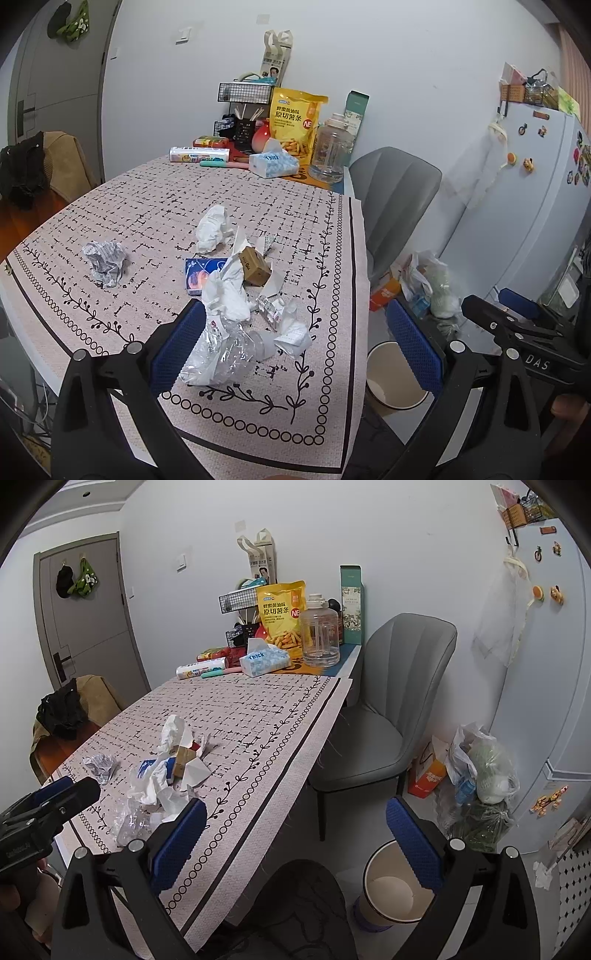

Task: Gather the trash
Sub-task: 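Approach the crumpled clear plastic bag with both grippers open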

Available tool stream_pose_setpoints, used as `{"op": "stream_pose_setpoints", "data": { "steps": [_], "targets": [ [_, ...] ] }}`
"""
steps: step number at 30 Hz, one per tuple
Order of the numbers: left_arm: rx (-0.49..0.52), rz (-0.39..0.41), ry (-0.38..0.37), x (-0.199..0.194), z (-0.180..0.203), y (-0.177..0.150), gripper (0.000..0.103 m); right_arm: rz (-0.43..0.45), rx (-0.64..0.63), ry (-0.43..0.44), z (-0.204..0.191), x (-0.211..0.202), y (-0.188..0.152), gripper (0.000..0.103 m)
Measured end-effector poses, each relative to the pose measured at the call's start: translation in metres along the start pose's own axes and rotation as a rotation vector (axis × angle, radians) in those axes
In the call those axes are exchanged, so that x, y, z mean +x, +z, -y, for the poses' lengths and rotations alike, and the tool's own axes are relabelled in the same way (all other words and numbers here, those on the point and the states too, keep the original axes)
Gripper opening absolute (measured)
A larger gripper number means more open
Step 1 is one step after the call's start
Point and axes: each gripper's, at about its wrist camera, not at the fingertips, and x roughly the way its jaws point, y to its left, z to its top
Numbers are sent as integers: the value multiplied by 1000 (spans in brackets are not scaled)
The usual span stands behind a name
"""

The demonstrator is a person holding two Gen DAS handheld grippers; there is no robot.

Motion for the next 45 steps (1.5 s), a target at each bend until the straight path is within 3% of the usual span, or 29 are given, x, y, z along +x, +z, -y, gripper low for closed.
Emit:
{"op": "stream_pose_setpoints", "data": {
  "steps": [45],
  "targets": [
    [-31,21,-16,-5,-8,-4,97,28,-5,-8,1,4,-7,95]
  ]
}}
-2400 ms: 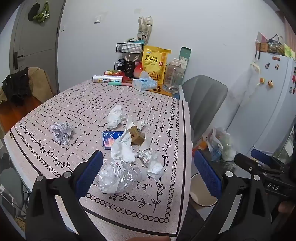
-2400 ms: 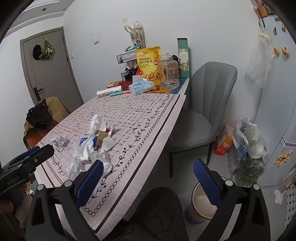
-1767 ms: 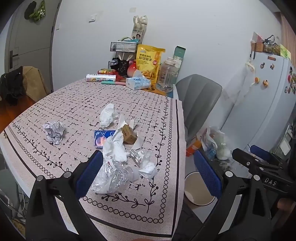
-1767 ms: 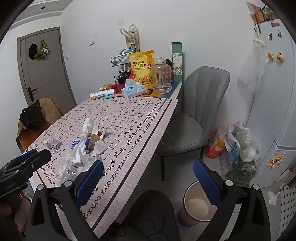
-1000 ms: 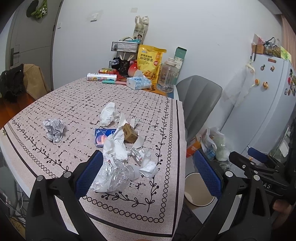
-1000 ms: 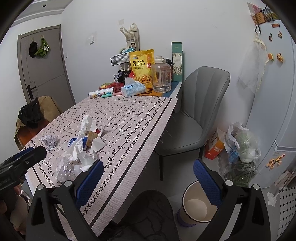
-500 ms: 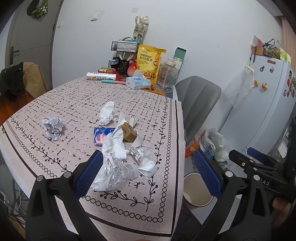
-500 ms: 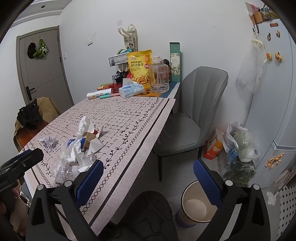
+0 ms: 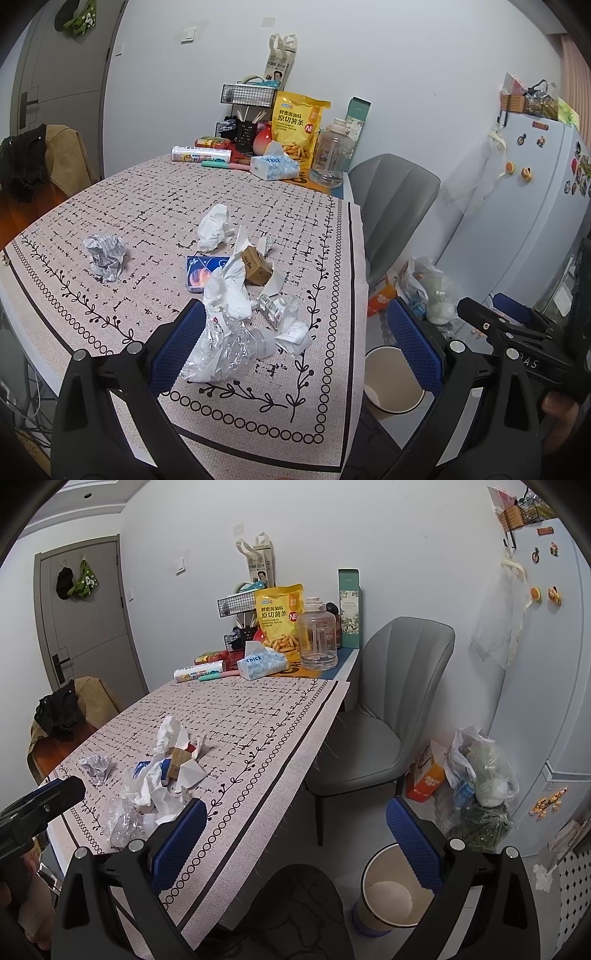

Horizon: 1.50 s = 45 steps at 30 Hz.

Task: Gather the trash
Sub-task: 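Approach the crumpled clear plastic bag with both grippers open, then close the left gripper on the clear plastic bag and lift it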

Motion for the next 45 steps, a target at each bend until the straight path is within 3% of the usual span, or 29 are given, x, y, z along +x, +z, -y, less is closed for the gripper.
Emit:
{"op": "stream_pose_setpoints", "data": {
  "steps": [14,22,40,45],
  "targets": [
    [0,13,-13,-3,-2,1,97,14,6,27,0,-3,2,95],
    [-30,8,8,-3,-25,-5,97,17,20,18,4,3,0,95],
    [-141,-169,96,75,-74,-28,94,-118,34,50,1,64,-21,95],
    [-156,-182,125,88,-81,-31,97,-153,34,70,-5,80,-21,95]
  ]
}}
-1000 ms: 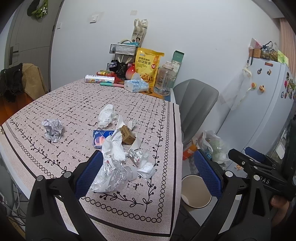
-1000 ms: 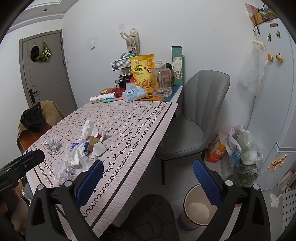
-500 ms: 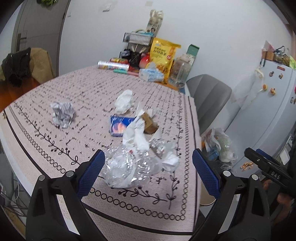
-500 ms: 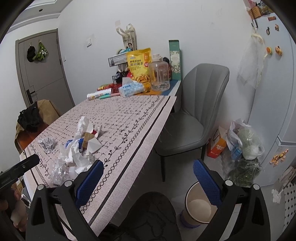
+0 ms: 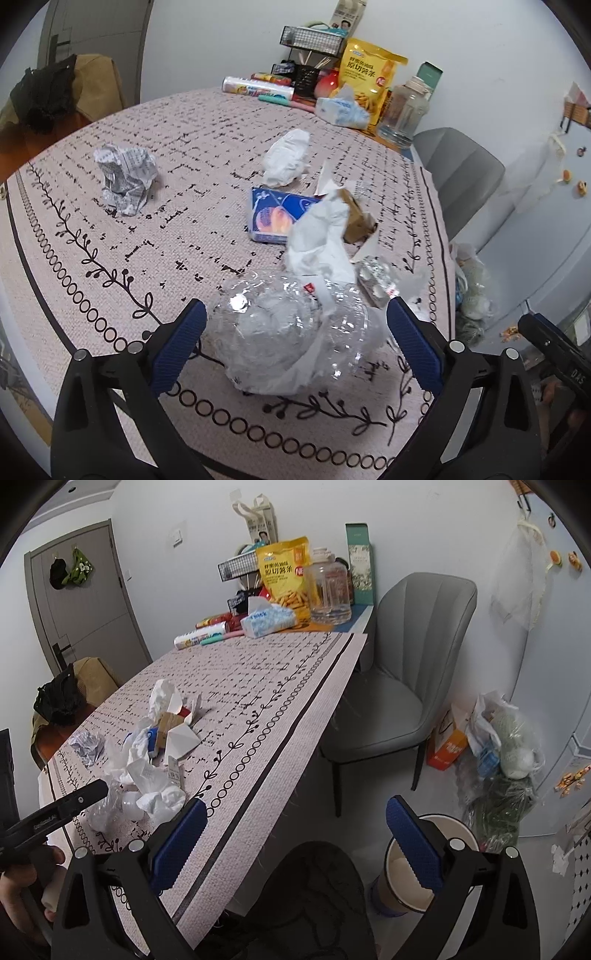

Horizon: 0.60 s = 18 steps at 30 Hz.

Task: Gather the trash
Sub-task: 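Close the left gripper on the clear plastic bag and lift it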

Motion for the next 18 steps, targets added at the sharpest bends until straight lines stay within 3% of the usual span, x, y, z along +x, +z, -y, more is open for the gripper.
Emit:
{"op": "stream_pose_setpoints", "data": {
  "steps": [4,7,18],
  "targets": [
    [-40,-15,12,9,-12,3,97,-29,-6,19,-8,13,1,95],
    [-85,-34,-25,18,-21,3,97,-43,-20,34,-16,20,1,95],
    [-89,-40,-86,15,-24,1,91,-95,-104,99,-58,42,-1,95]
  ]
}}
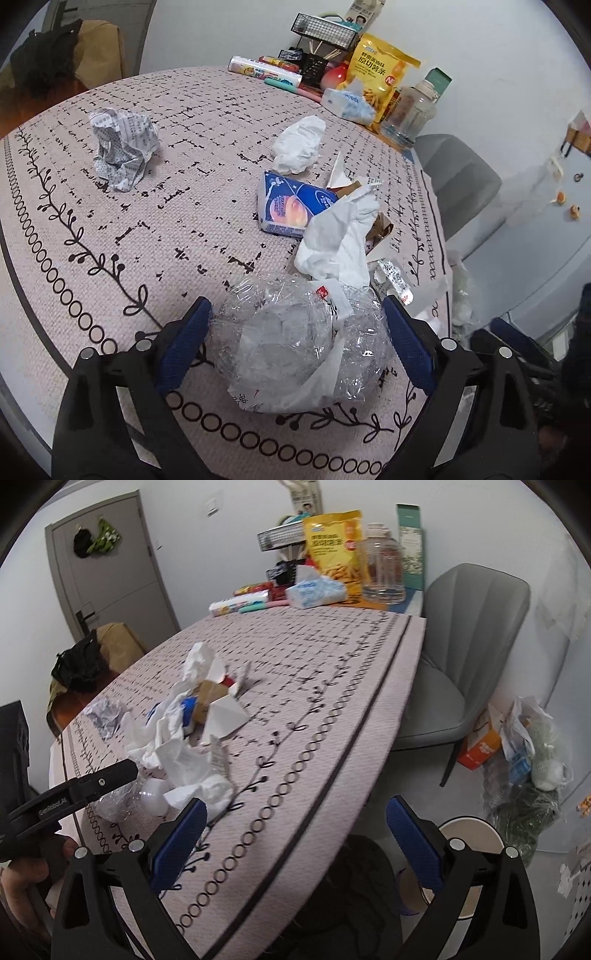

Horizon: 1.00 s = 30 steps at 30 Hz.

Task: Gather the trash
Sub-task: 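Close the left gripper on the clear plastic bag and lift it, then grasp the white tissue with the right gripper while the left gripper holds the bag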

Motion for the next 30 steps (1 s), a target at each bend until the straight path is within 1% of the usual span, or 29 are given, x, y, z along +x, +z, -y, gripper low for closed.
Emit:
{"op": "stream_pose_setpoints", "data": {
  "steps": [4,7,11,14,16,17,18,19,22,27,30],
  "targets": [
    [-17,28,-16,-15,-8,0,91,-13,-34,12,-15,9,3,95],
    [-6,70,-22,-33,-11,4,91,-27,-60,25,-30,17,4,95],
    [-18,119,-34,-55,-21,7,91,-53,-93,39,-49,32,5,95],
    [-21,139,-44,-63,-27,9,91,-91,-105,36,-58,45,5,85],
    [-26,147,-44,-65,-29,10,91,-105,-103,36,-59,51,5,72],
    [-30,149,-45,-66,-31,11,91,-98,-109,29,-60,50,6,68],
    [-33,151,-46,-66,-32,11,91,-106,-109,36,-60,50,7,50],
    [-35,151,-47,-66,-32,12,91,-110,-107,39,-58,49,8,42],
    [-28,149,-49,-65,-30,12,91,-103,-72,65,-50,43,11,39],
    [-8,146,-56,-61,-18,14,91,-74,-65,109,-45,28,12,38],
    [11,148,-54,-59,-9,17,91,-40,-65,134,-41,16,14,39]
  ]
}}
